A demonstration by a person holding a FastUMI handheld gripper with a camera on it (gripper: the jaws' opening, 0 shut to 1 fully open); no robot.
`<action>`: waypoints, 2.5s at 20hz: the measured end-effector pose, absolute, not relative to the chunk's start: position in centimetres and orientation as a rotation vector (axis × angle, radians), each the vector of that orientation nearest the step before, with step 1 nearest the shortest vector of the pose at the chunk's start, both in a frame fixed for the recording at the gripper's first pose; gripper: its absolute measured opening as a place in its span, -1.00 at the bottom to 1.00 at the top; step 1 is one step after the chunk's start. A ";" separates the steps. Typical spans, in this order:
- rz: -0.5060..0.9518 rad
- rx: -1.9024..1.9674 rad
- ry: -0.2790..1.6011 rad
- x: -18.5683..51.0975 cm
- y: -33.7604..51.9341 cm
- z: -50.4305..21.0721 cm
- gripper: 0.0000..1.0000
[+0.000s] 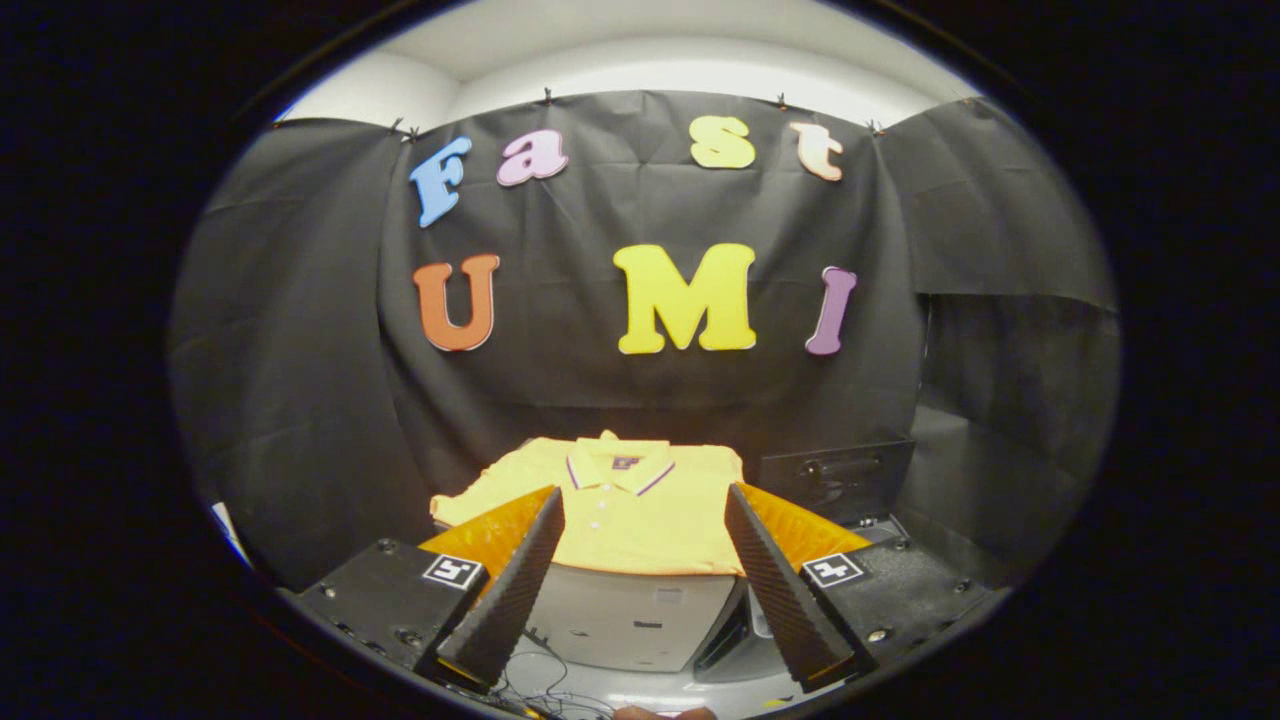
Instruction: Put the clothes into the washing machine and then close the washing machine lid.
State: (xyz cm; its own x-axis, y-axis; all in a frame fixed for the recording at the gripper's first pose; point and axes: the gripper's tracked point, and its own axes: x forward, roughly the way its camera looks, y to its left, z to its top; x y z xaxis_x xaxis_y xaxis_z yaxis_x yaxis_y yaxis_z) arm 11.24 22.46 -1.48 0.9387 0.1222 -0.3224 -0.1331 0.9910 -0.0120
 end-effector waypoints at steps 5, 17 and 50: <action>0.171 -0.098 0.392 16.4 24.6 -2.2 1.00; 0.229 -0.110 0.812 26.9 28.1 -7.7 1.00; 0.078 -0.017 1.104 30.3 29.5 -18.8 -0.36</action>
